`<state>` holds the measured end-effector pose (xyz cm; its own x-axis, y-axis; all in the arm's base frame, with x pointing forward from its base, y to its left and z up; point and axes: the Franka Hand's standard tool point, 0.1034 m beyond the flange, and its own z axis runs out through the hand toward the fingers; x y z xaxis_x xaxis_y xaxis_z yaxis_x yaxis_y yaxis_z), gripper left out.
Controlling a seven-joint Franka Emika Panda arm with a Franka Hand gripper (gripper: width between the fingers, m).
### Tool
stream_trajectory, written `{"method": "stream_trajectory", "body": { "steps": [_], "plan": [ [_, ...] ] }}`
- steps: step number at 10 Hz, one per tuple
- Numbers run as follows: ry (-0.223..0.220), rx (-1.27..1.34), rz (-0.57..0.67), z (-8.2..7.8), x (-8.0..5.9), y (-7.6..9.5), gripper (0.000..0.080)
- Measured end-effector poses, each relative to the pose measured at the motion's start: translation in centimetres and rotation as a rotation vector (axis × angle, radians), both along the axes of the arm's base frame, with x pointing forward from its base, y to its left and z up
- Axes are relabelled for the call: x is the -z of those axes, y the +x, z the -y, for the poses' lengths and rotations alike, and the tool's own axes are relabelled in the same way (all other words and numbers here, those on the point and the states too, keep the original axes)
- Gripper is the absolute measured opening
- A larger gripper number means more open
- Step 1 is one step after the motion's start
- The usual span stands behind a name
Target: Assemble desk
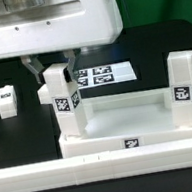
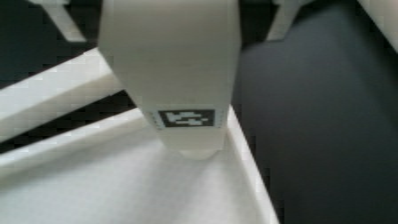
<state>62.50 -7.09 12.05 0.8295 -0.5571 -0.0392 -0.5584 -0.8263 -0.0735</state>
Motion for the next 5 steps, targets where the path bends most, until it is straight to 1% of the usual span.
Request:
{"method": "stream_trajectory", "body": {
  "steps": [1,5],
  "plan": [
    [0.010,0.069,-0.001,-0.16,0.07,0.00,0.0290],
    [0.016,0.460,-0.029,-0.86,0.12,0.17,0.0290]
  ]
}}
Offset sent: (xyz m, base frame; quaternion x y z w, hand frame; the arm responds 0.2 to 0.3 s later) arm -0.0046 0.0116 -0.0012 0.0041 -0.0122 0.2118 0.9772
